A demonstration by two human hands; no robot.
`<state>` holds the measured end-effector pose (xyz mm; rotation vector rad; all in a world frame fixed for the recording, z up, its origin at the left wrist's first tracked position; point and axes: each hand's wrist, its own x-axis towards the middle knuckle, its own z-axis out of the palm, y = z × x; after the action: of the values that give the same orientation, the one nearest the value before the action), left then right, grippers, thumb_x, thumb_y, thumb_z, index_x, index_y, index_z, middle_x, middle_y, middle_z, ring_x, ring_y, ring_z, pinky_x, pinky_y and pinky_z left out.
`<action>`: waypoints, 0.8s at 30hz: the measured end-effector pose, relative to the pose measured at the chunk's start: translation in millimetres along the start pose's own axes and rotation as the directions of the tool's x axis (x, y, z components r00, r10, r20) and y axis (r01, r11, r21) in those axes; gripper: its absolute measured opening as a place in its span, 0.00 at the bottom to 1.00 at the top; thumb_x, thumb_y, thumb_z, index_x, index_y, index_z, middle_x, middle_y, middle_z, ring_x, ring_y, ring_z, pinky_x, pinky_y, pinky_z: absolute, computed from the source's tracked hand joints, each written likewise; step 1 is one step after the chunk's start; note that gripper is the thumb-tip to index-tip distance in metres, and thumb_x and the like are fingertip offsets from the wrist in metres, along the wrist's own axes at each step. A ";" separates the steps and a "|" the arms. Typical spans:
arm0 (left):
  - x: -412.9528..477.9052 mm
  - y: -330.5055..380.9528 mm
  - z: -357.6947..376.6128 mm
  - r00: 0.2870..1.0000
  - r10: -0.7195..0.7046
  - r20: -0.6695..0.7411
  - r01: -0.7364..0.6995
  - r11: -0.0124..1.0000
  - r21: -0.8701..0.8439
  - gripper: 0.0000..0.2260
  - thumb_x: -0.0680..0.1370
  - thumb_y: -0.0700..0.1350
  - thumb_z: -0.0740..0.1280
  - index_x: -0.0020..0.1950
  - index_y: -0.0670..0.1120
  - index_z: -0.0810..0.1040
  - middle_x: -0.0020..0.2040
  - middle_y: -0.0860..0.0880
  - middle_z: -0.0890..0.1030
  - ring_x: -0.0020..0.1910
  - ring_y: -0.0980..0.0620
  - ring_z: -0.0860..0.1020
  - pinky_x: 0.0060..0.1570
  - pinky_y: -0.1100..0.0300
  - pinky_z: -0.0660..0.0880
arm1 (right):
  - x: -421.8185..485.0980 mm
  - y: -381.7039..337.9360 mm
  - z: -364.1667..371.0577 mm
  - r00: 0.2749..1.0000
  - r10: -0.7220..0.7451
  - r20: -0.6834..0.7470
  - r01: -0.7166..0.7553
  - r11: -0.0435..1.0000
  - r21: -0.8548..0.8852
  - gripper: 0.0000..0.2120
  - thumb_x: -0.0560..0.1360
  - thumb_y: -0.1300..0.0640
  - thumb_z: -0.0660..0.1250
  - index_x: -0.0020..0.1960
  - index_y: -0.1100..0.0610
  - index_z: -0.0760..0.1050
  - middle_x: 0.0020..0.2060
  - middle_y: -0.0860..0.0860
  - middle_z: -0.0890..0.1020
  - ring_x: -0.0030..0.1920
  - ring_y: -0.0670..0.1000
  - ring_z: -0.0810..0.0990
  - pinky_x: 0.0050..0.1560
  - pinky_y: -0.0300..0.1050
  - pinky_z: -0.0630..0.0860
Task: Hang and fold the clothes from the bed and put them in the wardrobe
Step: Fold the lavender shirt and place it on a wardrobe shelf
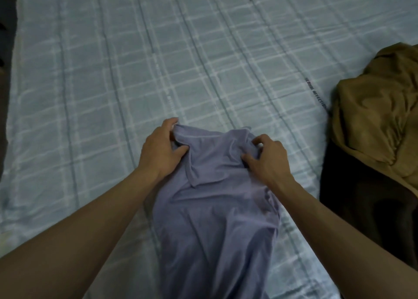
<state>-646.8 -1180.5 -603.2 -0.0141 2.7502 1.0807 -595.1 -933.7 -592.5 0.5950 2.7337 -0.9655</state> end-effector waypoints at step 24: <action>84.3 3.8 -39.7 0.968 -0.246 -0.044 0.250 0.959 0.133 0.31 0.73 0.56 0.74 0.68 0.41 0.68 0.58 0.43 0.80 0.59 0.42 0.77 0.54 0.55 0.72 | 84.4 -59.1 -1.6 0.998 0.062 0.017 -0.060 0.991 -0.122 0.41 0.70 0.37 0.73 0.69 0.63 0.64 0.64 0.61 0.72 0.62 0.63 0.75 0.57 0.54 0.75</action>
<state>-736.7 -1199.6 -587.0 -0.3469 2.7459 0.8294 -696.7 -948.4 -583.2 0.6384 2.7148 -0.7806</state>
